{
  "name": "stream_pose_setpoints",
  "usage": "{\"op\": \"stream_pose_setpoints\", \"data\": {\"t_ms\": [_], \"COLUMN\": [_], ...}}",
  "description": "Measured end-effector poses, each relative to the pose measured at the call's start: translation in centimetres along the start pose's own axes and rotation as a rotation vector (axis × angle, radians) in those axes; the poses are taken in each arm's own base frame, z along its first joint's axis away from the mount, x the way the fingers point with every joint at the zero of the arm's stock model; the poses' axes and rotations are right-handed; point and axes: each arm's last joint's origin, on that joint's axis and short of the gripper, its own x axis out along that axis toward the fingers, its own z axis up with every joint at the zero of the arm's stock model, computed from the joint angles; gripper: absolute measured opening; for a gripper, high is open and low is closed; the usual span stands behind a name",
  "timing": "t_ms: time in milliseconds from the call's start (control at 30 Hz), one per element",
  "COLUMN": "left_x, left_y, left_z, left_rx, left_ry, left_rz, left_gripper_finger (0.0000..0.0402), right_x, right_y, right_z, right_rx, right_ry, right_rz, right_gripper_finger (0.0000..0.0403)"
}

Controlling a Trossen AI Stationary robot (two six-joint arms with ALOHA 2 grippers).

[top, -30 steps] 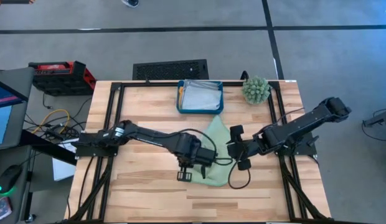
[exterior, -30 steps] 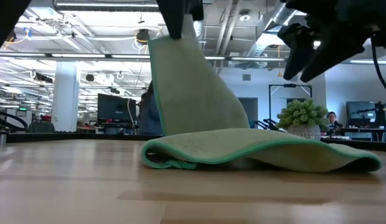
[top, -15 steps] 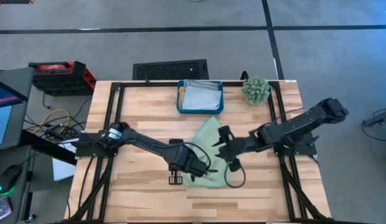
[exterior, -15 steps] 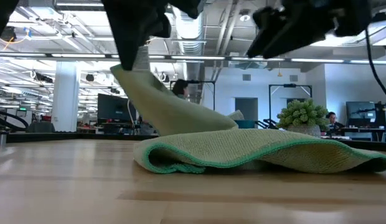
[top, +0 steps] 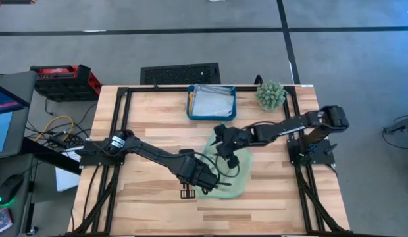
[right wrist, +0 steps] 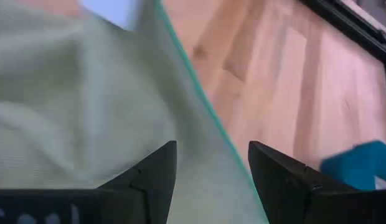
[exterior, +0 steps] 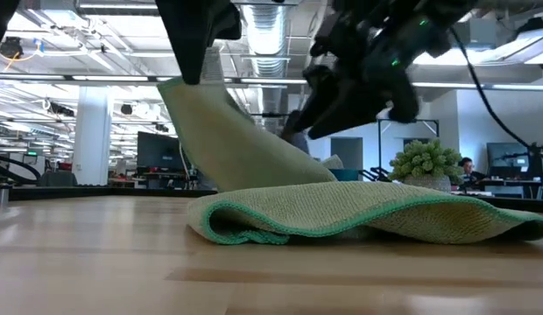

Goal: Fold microfiber towels
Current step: Fold the green microfiber cloth

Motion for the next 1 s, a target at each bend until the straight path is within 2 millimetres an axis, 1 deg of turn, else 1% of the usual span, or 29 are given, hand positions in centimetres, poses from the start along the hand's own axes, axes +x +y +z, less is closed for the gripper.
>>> {"op": "stream_pose_setpoints", "data": {"t_ms": [133, 267, 433, 567, 733, 900, 1000], "left_x": [-0.2, -0.2, -0.2, -0.2, -0.7, -2.8, -4.0], "left_y": [0.0, 0.0, 0.0, 0.1, 0.5, 0.9, 1.2], "left_z": [0.0, 0.0, 0.0, -0.2, -0.9, -1.9, -2.5], "left_rx": [0.001, 0.018, 0.023, 0.018, -0.033, -0.076, -0.122], "left_ry": [-0.012, -0.011, -0.014, -0.001, 0.034, -0.043, -0.089], "left_rz": [-0.005, -0.006, 0.001, 0.014, 0.064, 0.075, 0.083], "left_gripper_finger": [0.0000, 0.0000, 0.0000, 0.0000, 0.0000, 0.0000, 0.0000], "right_x": [1.6, 3.0, 4.9, 5.9, 5.8, 5.3, 5.1], "right_y": [-1.3, -2.5, -3.7, -4.2, -4.5, -4.6, -4.4], "right_z": [-1.5, -2.4, -3.0, -3.5, -4.2, -4.7, -5.5], "right_rx": [-0.006, -0.027, -0.031, -0.018, 0.001, 0.016, 0.036], "right_ry": [0.023, 0.052, 0.063, 0.094, 0.183, 0.237, 0.293], "right_rz": [-0.034, -0.050, -0.022, 0.008, 0.068, 0.101, 0.138], "right_gripper_finger": [0.0221, 0.0221, 0.0221, 0.0221, 0.0221, 0.0212, 0.0202]}}
